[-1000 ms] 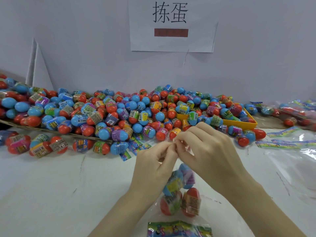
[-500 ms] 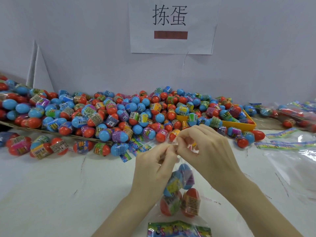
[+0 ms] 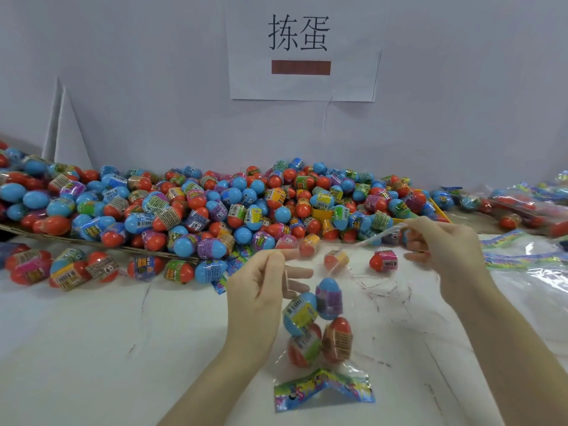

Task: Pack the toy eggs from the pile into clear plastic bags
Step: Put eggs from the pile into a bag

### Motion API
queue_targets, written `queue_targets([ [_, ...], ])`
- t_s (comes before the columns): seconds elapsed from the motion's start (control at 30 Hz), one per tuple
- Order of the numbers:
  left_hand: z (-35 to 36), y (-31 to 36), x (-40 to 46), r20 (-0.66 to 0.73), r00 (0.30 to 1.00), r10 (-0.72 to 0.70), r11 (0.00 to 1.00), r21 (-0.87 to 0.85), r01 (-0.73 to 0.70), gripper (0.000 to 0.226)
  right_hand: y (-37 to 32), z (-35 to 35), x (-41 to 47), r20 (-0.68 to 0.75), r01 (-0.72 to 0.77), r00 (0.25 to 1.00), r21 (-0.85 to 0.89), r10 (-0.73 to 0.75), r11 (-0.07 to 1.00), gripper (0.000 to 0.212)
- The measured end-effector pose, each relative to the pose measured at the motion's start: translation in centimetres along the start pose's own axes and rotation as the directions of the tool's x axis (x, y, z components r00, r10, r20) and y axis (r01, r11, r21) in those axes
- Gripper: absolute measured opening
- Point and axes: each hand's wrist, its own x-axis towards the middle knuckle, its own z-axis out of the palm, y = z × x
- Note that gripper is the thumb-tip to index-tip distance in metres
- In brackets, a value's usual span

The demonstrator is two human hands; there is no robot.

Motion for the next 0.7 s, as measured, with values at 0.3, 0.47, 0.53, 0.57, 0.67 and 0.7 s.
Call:
queue_targets([
  [0.3, -0.1, 0.1, 0.4, -0.050, 0.996, -0.075, 0.996, -0.059, 0.072, 0.033, 1.1, -5.7, 2.0, -0.090, 0.171, 0.941, -0.704, -0.326, 0.689, 0.054],
  [0.47, -0.2, 0.1, 0.5, -0.034, 0.995, -0.091, 0.995, -0.047, 0.089, 0.033, 0.6, -4.0, 1.1, 0.287, 0.328, 0.937, -0.918, -0.200, 0.222, 0.063],
  [0.53, -0.2, 0.1, 0.5, -0.032, 0.995, -0.093, 0.995, -0.044, 0.091, 0.033, 0.5, -4.0, 0.9, 0.283, 0.381, 0.876, -0.903, -0.391, 0.201, 0.029],
  [0.57, -0.2, 0.2, 0.5, -0.031, 0.995, -0.094, 0.995, -0.042, 0.092, 0.033, 0.7, -4.1, 0.9, 0.262, 0.395, 0.858, -0.886, -0.441, 0.242, 0.033],
  [0.67, -0.2, 0.2, 0.5, -0.025, 0.995, -0.094, 0.995, -0.035, 0.093, 0.033, 1.5, -4.0, 1.4, 0.193, 0.406, 0.831, -0.852, -0.522, 0.331, 0.038],
  [0.7, -0.2, 0.1, 0.5, -0.024, 0.995, -0.096, 0.995, -0.035, 0.095, 0.033, 1.4, -3.9, 1.2, 0.195, 0.439, 0.818, -0.819, -0.541, 0.369, 0.020],
])
